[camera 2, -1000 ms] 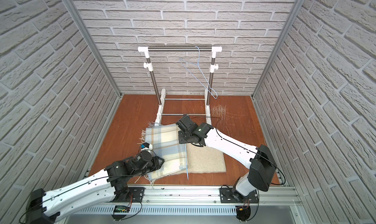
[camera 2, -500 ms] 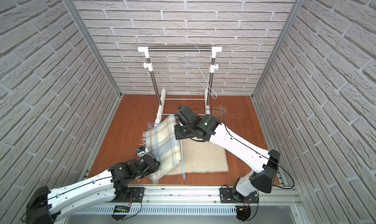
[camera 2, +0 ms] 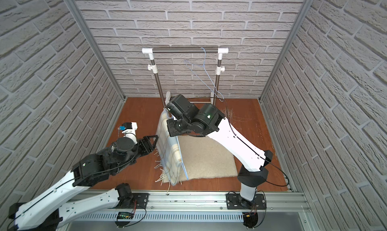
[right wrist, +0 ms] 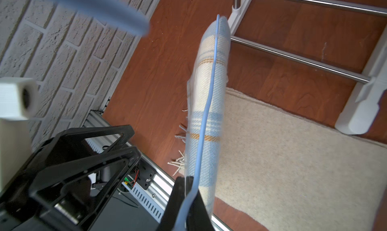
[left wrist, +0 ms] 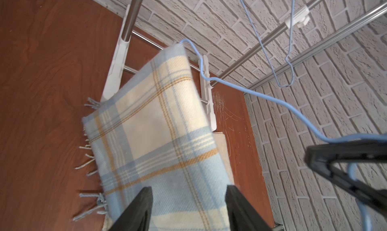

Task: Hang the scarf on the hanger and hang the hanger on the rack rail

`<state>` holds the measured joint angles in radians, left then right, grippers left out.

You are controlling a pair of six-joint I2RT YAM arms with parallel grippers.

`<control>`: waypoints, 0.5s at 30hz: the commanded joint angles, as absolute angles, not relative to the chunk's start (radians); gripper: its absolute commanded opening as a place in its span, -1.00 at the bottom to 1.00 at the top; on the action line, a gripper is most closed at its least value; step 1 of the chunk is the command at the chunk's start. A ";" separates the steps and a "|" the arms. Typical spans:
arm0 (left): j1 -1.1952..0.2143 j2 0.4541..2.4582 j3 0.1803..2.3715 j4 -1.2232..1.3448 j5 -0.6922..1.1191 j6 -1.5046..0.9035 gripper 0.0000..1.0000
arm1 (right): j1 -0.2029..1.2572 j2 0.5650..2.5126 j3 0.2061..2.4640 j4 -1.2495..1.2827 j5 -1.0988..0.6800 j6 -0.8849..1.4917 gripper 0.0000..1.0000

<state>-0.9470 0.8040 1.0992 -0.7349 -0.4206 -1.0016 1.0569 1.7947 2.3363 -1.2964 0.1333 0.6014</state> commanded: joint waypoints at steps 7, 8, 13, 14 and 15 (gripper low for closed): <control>-0.999 0.949 1.247 -0.562 -0.301 -0.893 0.26 | 1.048 1.847 2.463 -1.245 0.409 0.520 -0.94; -1.005 0.960 1.255 -0.552 -0.295 -0.890 0.27 | 1.041 1.851 2.464 -1.231 0.412 0.517 -0.94; -1.035 0.987 1.300 -0.542 -0.300 -0.868 0.30 | 1.005 1.874 2.464 -1.198 0.391 0.504 -0.94; -1.039 0.989 1.306 -0.540 -0.302 -0.868 0.30 | 1.000 1.877 2.465 -1.192 0.385 0.501 -0.94; -1.043 0.991 1.311 -0.540 -0.302 -0.867 0.30 | 0.996 1.880 2.465 -1.186 0.380 0.498 -0.94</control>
<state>-1.0302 0.9909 1.2762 -0.5961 -0.3088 -0.8951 1.0080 1.8790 2.4363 -1.2888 0.3466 0.5259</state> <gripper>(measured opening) 0.650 0.091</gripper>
